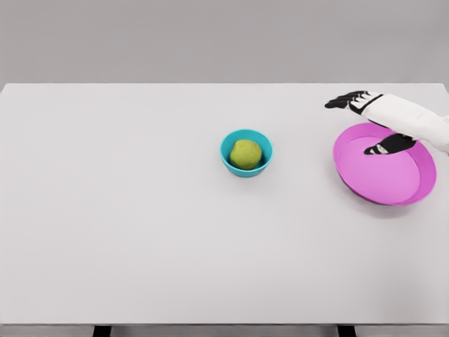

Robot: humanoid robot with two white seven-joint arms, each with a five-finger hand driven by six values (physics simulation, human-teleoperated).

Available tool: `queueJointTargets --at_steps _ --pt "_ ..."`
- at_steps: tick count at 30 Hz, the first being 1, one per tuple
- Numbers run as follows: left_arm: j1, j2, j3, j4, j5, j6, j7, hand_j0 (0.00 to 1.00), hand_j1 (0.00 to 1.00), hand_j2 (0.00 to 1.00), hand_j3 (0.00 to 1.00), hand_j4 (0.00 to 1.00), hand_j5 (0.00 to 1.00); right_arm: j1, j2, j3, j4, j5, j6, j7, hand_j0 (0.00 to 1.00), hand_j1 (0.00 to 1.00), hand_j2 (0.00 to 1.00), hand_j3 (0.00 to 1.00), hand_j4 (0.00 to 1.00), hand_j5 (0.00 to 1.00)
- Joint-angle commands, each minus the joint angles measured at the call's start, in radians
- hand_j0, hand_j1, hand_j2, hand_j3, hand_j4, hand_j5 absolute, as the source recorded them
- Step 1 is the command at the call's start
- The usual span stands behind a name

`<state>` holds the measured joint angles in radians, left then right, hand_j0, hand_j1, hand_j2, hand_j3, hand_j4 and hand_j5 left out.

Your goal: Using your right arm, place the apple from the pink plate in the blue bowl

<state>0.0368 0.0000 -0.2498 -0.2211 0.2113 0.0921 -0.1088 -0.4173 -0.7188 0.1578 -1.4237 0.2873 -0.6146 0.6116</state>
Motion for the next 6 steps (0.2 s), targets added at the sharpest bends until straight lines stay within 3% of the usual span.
queueJointTargets --at_steps 1,6 --pt "0.0 0.0 0.0 0.0 0.0 0.0 0.0 1.0 1.0 1.0 1.0 1.0 1.0 0.0 -0.011 -0.109 -0.014 -0.013 0.004 -0.001 1.0 1.0 1.0 1.0 1.0 1.0" --pt "-0.002 0.0 -0.002 -0.001 0.0 -0.005 0.0 1.0 1.0 1.0 1.0 1.0 1.0 0.046 -0.014 -0.135 -0.009 -0.011 0.004 -0.001 1.0 1.0 1.0 1.0 1.0 1.0"
